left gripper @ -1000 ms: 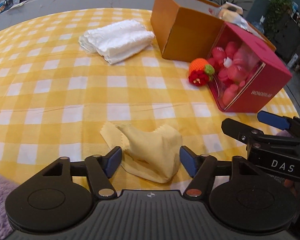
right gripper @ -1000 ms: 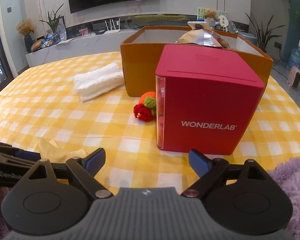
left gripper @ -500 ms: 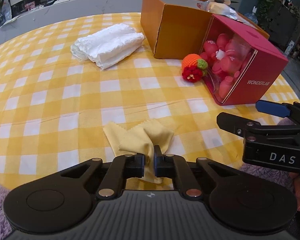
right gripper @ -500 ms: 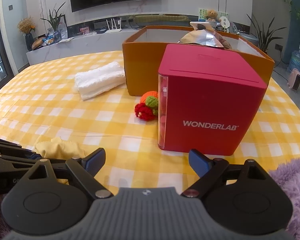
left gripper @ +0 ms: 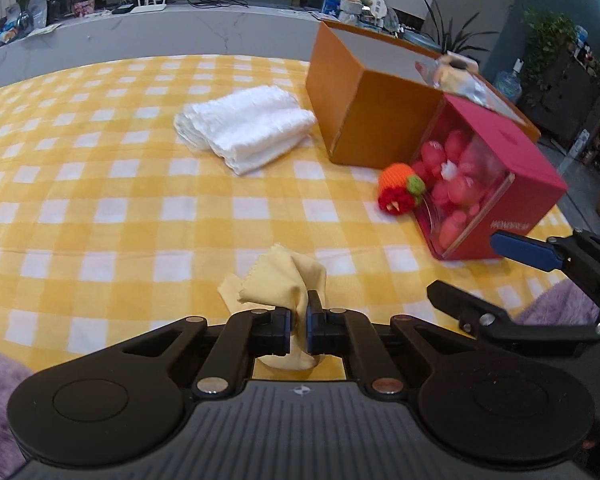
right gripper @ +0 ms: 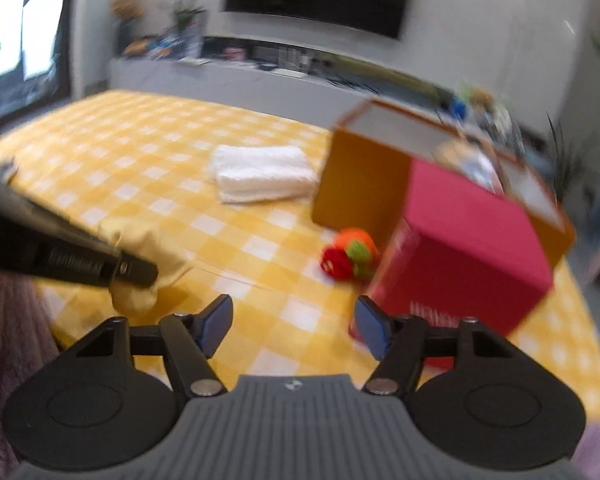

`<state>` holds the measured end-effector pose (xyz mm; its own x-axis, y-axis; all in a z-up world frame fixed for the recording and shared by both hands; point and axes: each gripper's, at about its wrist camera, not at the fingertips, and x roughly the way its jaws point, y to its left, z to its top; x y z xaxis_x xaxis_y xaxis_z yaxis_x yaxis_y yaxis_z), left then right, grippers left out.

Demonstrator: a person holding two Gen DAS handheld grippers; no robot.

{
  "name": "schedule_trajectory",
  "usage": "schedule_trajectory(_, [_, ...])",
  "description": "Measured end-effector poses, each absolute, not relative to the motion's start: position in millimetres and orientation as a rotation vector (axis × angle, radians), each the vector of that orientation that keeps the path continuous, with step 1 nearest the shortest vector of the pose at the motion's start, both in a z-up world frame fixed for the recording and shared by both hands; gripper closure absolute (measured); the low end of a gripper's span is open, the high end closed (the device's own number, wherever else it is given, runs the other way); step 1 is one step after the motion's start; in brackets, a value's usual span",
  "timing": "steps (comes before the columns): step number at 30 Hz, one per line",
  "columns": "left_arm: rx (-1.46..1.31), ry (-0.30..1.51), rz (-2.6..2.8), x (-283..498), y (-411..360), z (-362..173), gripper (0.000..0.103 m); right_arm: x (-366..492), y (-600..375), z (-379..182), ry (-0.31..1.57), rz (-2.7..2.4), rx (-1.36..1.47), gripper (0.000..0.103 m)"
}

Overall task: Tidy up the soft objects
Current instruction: 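Grasp the crocheted orange-red strawberry with the right gripper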

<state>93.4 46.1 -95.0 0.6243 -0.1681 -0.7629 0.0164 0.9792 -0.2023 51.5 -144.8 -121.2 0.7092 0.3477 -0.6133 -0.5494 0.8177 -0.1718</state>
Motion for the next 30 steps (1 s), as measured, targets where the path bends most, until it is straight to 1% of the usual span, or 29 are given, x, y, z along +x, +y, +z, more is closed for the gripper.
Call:
schedule_trajectory(6, [-0.200,0.862,-0.106,104.5,62.6,-84.3,0.096,67.0,-107.6,-124.9,0.496,0.542,-0.716,0.042])
schedule_trajectory(9, [-0.209,0.832,-0.114,110.2,67.5,-82.9,0.096,87.1,-96.9,-136.4,0.503,0.537,-0.894,0.051])
schedule_trajectory(12, [-0.208,0.817,-0.123,113.6,67.5,-87.2,0.096,104.1,-90.7,-146.1,0.480,0.527,-1.051,0.051])
schedule_trajectory(16, [-0.222,0.845,-0.141,116.1,69.6,-99.5,0.096,122.7,-81.3,-158.1,0.515,0.554,-1.220,0.051])
schedule_trajectory(19, [-0.240,0.848,-0.157,117.0,72.5,-102.2,0.096,132.3,-76.7,-168.9,0.560,0.576,-1.315,0.051])
schedule_trajectory(22, [-0.246,0.855,-0.171,117.3,73.1,-104.2,0.095,138.9,-72.1,-176.5,0.556,0.574,-1.387,0.051])
schedule_trajectory(25, [-0.255,0.857,-0.179,116.4,73.8,-104.9,0.095,144.7,-67.5,-178.8,0.582,0.579,-1.407,0.051])
schedule_trajectory(26, [-0.257,0.857,-0.181,116.3,74.0,-104.9,0.095,146.0,-66.8,-180.4,0.601,0.583,-1.406,0.053])
schedule_trajectory(27, [-0.259,0.856,-0.182,116.3,74.3,-104.8,0.095,147.8,-66.9,-181.4,0.616,0.586,-1.403,0.058])
schedule_trajectory(28, [-0.259,0.856,-0.184,116.1,74.3,-104.8,0.095,149.3,-67.2,-182.8,0.625,0.583,-1.400,0.057])
schedule_trajectory(30, [-0.257,0.854,-0.186,115.3,74.0,-104.6,0.095,147.2,-67.6,-184.5,0.614,0.578,-1.409,0.057])
